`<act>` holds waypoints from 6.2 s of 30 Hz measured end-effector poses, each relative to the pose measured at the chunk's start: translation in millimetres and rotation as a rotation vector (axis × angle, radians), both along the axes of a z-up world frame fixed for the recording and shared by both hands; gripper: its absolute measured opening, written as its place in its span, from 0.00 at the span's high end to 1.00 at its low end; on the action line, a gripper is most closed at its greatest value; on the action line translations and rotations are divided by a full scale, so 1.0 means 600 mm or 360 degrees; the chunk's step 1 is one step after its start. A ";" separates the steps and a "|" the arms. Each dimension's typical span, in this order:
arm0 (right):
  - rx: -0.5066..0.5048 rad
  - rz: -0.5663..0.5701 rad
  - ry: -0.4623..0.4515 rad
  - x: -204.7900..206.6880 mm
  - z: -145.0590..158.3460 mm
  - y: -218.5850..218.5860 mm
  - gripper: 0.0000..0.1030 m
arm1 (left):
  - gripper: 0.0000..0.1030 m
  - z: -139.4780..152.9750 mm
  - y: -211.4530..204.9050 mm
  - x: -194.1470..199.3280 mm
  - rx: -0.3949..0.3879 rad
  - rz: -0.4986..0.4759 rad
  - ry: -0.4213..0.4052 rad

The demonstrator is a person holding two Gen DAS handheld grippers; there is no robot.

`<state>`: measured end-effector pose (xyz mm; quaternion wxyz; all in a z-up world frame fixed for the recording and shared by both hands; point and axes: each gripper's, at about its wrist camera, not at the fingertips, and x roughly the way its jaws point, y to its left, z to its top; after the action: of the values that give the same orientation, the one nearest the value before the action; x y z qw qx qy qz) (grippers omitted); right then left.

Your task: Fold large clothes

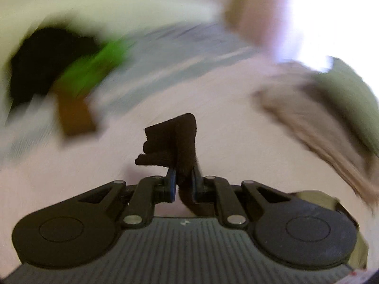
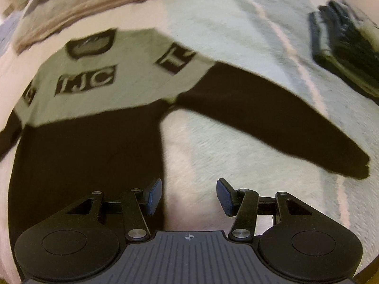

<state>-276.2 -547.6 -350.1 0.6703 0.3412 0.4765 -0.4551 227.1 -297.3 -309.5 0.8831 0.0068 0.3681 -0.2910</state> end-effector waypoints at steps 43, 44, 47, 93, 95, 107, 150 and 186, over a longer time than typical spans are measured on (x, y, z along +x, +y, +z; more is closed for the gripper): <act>-0.0297 -0.0433 -0.0736 0.045 -0.125 -0.172 1.00 | 0.96 -0.233 -0.299 -0.233 0.0693 -0.1566 -0.0469; -0.0265 -0.0427 -0.0680 0.047 -0.137 -0.169 1.00 | 0.97 -0.234 -0.297 -0.228 0.0700 -0.1562 -0.0441; -0.0268 -0.0338 -0.0580 0.061 -0.156 -0.170 1.00 | 0.99 -0.244 -0.290 -0.212 0.0798 -0.1487 -0.0421; -0.1046 0.0938 -0.0788 0.314 0.161 0.153 0.89 | 0.66 -0.144 -0.119 -0.102 0.0522 -0.0768 0.0514; -0.0885 0.1219 -0.0617 0.396 0.101 0.210 0.55 | 0.66 -0.152 -0.102 -0.083 0.0526 -0.0713 0.0539; -0.0654 0.0967 0.0182 0.254 -0.078 0.116 0.48 | 0.67 -0.195 -0.122 -0.059 0.0442 -0.0740 0.0623; -0.0492 0.0467 -0.0299 0.124 -0.074 -0.138 0.72 | 0.70 -0.207 -0.344 -0.197 0.0491 -0.1198 -0.0011; -0.0288 0.0435 -0.0202 0.062 0.129 0.371 0.51 | 0.43 0.013 0.095 -0.378 0.0852 -0.1085 0.0157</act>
<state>-239.1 -324.9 -272.7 0.7827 0.2396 0.4322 -0.3784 0.3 -240.1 -302.0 0.6850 0.3426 0.4490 -0.4601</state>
